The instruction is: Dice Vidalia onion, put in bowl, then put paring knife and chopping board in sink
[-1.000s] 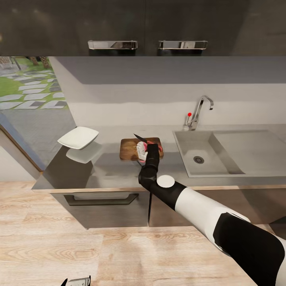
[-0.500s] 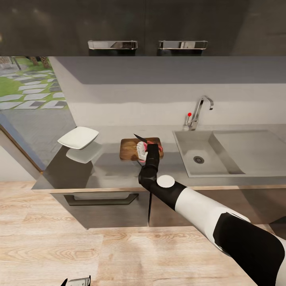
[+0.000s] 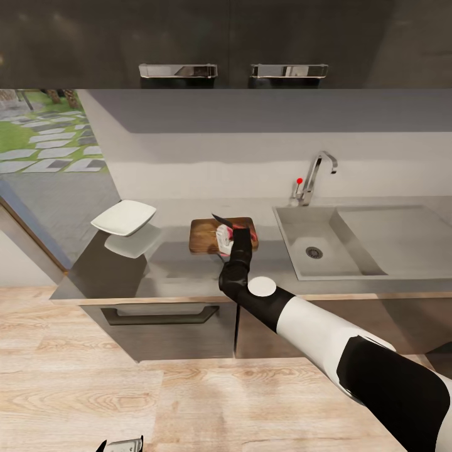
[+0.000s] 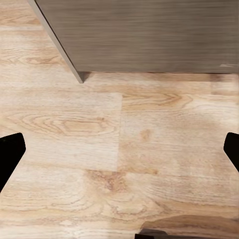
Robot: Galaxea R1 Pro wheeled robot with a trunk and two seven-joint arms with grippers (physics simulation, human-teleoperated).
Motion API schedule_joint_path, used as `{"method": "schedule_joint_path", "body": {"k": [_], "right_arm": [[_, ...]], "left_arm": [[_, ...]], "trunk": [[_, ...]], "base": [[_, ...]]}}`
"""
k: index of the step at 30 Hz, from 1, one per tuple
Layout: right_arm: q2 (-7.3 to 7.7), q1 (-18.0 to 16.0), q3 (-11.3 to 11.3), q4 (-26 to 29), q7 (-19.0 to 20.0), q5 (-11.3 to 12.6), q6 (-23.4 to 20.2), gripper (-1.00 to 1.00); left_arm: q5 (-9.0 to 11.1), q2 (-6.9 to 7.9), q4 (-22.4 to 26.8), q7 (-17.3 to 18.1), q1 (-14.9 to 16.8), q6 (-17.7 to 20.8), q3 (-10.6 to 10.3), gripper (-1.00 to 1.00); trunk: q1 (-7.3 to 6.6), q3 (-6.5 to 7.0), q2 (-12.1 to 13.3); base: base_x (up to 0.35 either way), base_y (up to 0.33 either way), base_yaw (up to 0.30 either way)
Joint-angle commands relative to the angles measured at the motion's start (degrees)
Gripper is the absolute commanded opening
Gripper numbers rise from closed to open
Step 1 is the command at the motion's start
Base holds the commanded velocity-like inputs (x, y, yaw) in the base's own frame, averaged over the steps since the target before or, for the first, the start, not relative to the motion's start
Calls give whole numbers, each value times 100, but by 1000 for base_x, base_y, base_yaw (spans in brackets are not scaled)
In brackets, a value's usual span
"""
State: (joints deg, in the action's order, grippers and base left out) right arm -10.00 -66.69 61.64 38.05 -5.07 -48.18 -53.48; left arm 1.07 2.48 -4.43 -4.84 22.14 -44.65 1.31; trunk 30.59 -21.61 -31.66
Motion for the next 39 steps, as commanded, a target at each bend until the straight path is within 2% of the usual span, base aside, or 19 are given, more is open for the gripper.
{"method": "schedule_joint_path", "body": {"k": [1, 15, 25, 39], "right_arm": [[0, -10, 31, -3, -62, 47, -31, -100], [0, -10, -10, 63, -283, 29, -40, -100], [0, -10, -5, 0, -290, 54, -40, -100], [0, -10, 8, -165, -256, 88, -30, -100]], "left_arm": [[7, -1, -23, 3, 10, -35, 9, 100], [7, -1, -23, 1, 10, -35, 9, 100], [7, -2, -23, 0, 10, -35, 9, 100], [7, -2, -23, 0, 10, -35, 9, 100]], "trunk": [[2, -8, -8], [2, -8, -8], [2, -8, -8], [2, -8, -8]], "base": [[0, 0, 0], [0, 0, 0], [119, 0, 0], [7, 0, 0]]}}
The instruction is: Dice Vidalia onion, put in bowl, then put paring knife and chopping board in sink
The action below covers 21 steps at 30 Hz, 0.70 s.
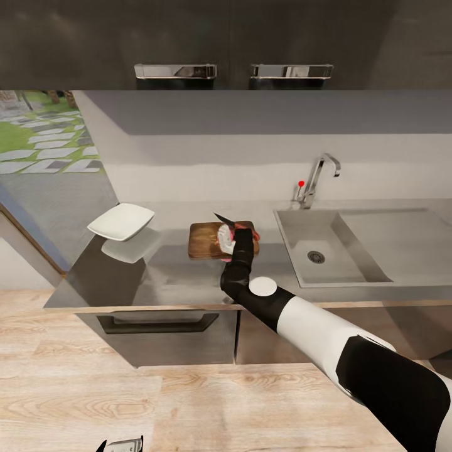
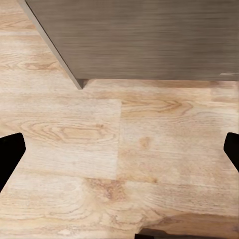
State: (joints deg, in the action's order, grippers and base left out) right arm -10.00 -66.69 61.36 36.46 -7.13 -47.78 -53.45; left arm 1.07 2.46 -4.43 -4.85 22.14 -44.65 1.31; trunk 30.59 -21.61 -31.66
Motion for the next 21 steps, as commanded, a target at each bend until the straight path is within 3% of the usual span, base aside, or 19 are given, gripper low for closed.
{"method": "schedule_joint_path", "body": {"k": [1, 5, 21], "right_arm": [[0, -11, 37, -39, -49, 48, -31, -100], [0, -11, 44, -300, -51, 49, 112, -100], [0, 16, 51, -403, -58, 58, 326, -100]], "left_arm": [[7, 0, -23, 2, 10, -35, 9, 100], [5, 0, -23, 2, 10, -35, 9, 100], [5, 0, -23, 2, 10, -35, 9, 100]], "trunk": [[2, -8, -8], [2, -8, -8], [2, -8, -8]], "base": [[0, 0, 0], [0, 0, 0], [0, 0, 0]]}}
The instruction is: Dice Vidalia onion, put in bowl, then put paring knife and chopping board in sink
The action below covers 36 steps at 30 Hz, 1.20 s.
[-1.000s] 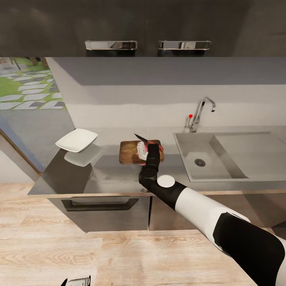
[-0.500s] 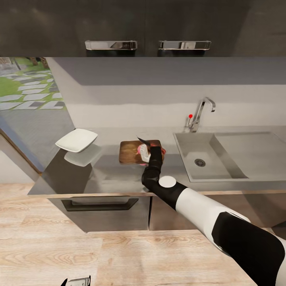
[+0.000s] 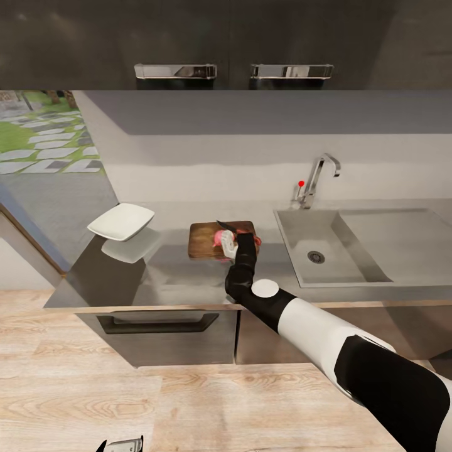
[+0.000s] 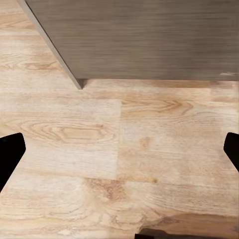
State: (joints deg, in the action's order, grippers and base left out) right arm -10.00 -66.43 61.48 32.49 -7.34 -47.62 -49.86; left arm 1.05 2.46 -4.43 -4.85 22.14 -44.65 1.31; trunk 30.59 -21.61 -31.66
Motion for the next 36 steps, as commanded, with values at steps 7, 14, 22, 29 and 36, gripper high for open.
{"method": "schedule_joint_path", "body": {"k": [7, 14, 22, 29, 36], "right_arm": [[0, -9, 38, -1, -63, 31, -33, -100], [0, -4, 4, 75, -115, 4, -46, -100], [0, -3, -951, 552, -876, -22, -84, -100], [0, -2, -1142, 592, -913, -13, -85, -100], [0, -10, -1139, 478, -895, 4, -72, -100]], "left_arm": [[8, 0, -23, 2, 10, -35, 9, 100], [8, 0, -23, 2, 10, -35, 9, 100], [8, 0, -23, 2, 10, -35, 9, 100], [8, 0, -23, 2, 10, -35, 9, 100], [6, 0, -23, 2, 10, -35, 9, 100]], "trunk": [[2, -8, -8], [2, -8, -8], [2, -8, -8], [2, -8, -8], [2, -8, -8]], "base": [[0, 0, 0], [0, 0, 0], [0, 0, 0], [-108, 0, 0], [-147, 0, 0]]}}
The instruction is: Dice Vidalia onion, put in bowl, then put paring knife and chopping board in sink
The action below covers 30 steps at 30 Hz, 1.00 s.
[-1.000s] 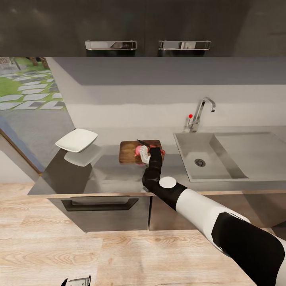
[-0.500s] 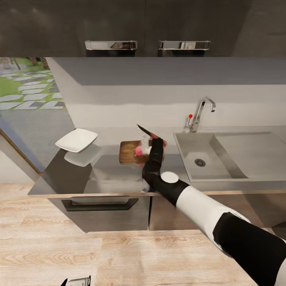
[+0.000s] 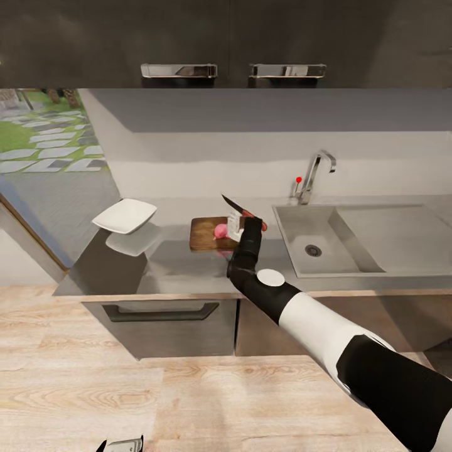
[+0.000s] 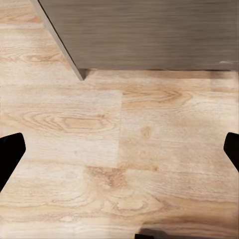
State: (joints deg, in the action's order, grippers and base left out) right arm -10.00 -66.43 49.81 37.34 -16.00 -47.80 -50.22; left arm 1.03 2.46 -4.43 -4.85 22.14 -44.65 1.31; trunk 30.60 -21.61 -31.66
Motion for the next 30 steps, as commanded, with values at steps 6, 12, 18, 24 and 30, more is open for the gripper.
{"method": "schedule_joint_path", "body": {"k": [6, 12, 18, 24, 30], "right_arm": [[0, -10, 37, -223, -18, 26, -16, -100], [0, -10, 38, -424, -12, 43, 2, -100], [0, -10, 38, -446, -8, 51, 6, -100], [0, -10, 39, -616, -8, 51, 79, -100], [0, -10, 40, -901, -13, 52, 335, -100]], "left_arm": [[9, 0, -23, -5, 10, -35, 9, 100], [11, 0, -23, -8, 10, -35, 9, 100], [9, 0, -23, -8, 10, -35, 9, 100], [9, 0, -23, -8, 10, -35, 9, 100], [9, 0, -23, -8, 10, -35, 9, 100]], "trunk": [[2, -8, -8], [2, -8, -8], [2, -8, -8], [2, -8, -8], [2, -8, -8]], "base": [[46, 54, 0], [214, 206, 0], [152, 130, 0], [18, 15, 0], [1, 1, 0]]}}
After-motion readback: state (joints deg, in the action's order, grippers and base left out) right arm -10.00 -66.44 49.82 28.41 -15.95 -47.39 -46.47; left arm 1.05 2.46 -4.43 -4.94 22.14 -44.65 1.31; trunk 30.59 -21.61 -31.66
